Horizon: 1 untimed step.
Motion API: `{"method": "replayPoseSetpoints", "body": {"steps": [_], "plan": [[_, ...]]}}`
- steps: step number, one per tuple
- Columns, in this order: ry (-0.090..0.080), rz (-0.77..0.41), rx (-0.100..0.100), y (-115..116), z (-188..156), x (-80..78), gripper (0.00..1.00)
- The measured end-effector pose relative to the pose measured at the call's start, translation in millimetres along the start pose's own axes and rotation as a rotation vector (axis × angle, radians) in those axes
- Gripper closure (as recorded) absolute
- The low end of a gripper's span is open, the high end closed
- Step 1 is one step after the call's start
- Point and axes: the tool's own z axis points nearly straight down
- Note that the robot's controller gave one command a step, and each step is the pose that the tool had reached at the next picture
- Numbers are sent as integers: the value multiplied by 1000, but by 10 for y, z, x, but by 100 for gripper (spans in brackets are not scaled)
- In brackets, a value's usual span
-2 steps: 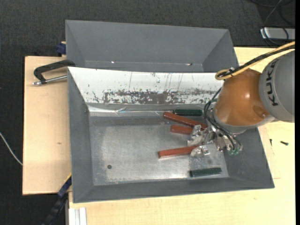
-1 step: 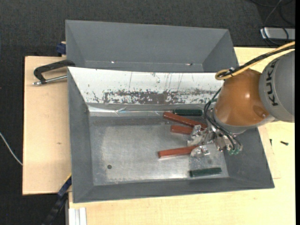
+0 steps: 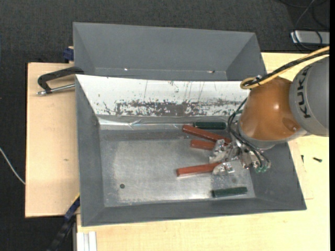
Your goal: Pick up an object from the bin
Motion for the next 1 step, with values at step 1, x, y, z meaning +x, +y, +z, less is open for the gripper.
{"method": "replayPoseSetpoints", "body": {"steps": [1], "plan": [[0,0,0,0,0,0,100]]}}
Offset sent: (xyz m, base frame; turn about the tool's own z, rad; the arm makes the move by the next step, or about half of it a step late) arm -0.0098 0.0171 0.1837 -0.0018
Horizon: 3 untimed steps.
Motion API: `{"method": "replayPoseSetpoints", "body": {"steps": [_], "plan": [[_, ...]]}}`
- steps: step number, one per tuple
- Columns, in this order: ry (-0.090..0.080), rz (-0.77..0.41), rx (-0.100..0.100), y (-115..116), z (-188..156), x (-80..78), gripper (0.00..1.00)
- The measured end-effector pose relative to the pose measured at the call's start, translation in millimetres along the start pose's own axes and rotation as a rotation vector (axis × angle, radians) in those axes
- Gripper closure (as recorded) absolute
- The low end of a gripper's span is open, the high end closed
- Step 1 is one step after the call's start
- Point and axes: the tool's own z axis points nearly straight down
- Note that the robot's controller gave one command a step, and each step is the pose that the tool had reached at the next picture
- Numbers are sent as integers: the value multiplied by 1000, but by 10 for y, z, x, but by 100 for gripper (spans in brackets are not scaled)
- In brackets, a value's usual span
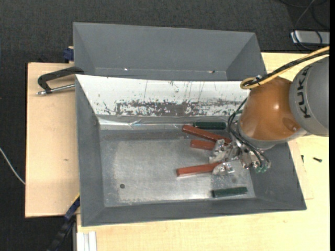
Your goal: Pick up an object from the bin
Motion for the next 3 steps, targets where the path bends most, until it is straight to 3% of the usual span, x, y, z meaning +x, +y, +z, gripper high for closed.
{"method": "replayPoseSetpoints", "body": {"steps": [1,2,3], "plan": [[6,1,-2,56,-522,34,100],[-10,-40,3,298,-578,16,100],[2,-55,-3,358,-387,60,100]]}}
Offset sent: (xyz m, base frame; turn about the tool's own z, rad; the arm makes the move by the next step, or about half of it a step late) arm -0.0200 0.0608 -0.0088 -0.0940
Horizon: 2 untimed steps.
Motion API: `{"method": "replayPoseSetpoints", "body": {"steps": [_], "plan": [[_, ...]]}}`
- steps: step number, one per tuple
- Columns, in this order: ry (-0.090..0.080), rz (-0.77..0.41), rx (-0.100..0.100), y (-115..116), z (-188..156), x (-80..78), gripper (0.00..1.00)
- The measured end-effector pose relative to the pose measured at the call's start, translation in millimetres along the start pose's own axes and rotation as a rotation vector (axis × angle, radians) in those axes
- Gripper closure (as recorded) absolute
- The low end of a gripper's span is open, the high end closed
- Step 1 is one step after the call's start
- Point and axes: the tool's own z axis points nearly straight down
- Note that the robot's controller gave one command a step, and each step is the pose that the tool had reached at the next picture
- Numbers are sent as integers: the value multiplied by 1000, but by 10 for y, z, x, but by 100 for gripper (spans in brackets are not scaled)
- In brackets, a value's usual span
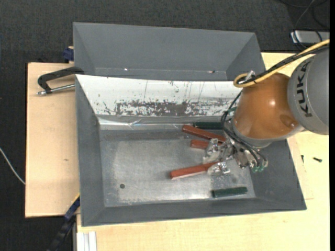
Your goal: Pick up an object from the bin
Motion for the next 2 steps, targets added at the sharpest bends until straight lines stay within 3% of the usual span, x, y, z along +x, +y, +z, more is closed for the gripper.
{"method": "replayPoseSetpoints", "body": {"steps": [1,2], "plan": [[-2,-180,2,96,-28,-129,100],[3,-191,-1,104,-571,-71,100]]}}
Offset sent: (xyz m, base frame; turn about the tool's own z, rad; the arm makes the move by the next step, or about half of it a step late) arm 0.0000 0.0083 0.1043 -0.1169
